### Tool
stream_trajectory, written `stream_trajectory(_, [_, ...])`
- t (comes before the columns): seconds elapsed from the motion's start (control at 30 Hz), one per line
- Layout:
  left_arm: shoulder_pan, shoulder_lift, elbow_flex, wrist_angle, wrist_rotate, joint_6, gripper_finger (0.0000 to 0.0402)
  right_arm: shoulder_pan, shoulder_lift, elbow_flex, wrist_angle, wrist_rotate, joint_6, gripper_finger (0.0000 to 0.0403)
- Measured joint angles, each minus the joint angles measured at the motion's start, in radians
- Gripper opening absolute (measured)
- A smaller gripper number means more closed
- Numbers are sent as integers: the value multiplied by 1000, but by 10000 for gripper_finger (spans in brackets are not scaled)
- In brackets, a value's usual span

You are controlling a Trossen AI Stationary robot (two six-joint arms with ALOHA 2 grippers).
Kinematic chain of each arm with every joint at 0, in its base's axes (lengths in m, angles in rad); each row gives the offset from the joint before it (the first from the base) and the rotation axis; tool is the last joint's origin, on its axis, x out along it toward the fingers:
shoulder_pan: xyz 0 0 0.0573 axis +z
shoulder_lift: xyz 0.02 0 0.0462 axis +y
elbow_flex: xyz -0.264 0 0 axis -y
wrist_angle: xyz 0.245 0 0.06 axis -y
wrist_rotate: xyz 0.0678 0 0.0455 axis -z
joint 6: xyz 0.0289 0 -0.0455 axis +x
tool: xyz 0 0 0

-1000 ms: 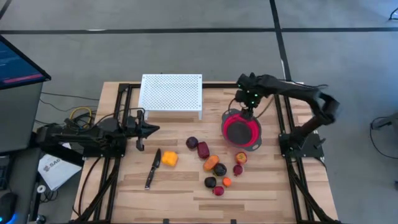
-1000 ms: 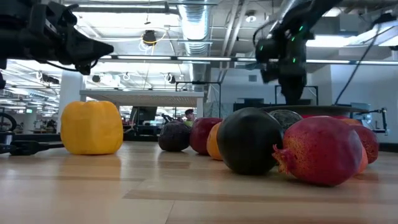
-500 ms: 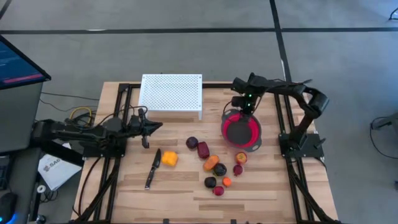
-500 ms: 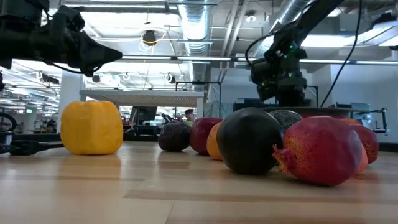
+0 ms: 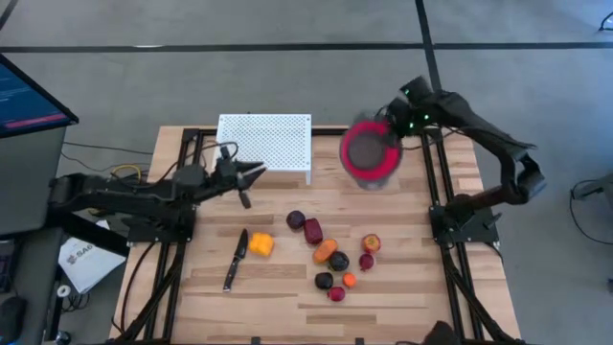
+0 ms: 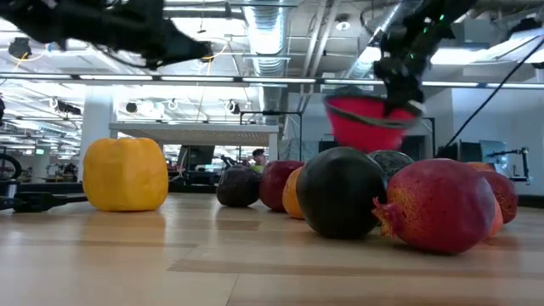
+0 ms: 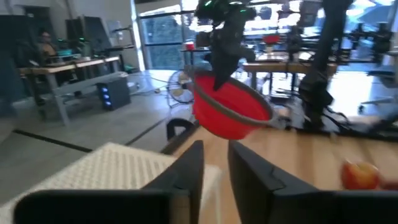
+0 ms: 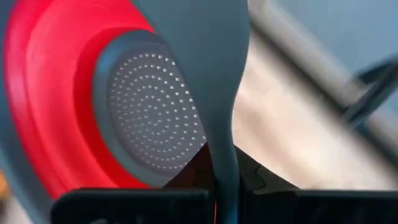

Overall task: Pick & Place Fruit
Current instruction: Put the red strainer bowl on the shelf

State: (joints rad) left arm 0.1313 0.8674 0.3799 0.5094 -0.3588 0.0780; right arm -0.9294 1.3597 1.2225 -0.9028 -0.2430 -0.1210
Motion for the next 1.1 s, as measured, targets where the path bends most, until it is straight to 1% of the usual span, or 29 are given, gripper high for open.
stream_trajectory(0.07, [33,47,60,-1,6,13,106,17,-22,21,93,-24,56,9])
stream_trajectory(0.13, [64,90,125,-3,20,49,135,55,-34,25,223,-31,109,8])
stream_trajectory(0.3, [124,207,311,5,57,177,218,184,-3,24,533,-16,164,7])
stream_trajectory(0.37, [136,252,370,5,84,203,247,239,27,24,651,11,181,8])
stream_trajectory(0.43, [140,290,416,6,104,212,270,289,65,24,752,60,185,5])
stream_trajectory(0.5, [140,319,450,7,104,214,287,328,106,24,826,117,178,4])
stream_trajectory(0.57, [140,339,471,8,81,231,296,356,143,24,889,179,177,8])
stream_trajectory(0.63, [134,352,479,10,1,286,300,370,175,23,939,215,174,9])
stream_trajectory(0.73, [128,365,479,11,-167,370,299,379,213,23,989,218,174,5])
stream_trajectory(0.8, [127,370,477,4,-229,397,293,380,226,22,1000,218,174,4])
stream_trajectory(0.93, [133,388,477,10,-238,409,266,380,245,22,1016,218,174,13])
stream_trajectory(1.03, [142,408,477,7,-238,409,227,379,248,22,1013,220,174,16])
stream_trajectory(1.1, [152,416,477,5,-239,409,192,381,248,22,1017,221,174,15])
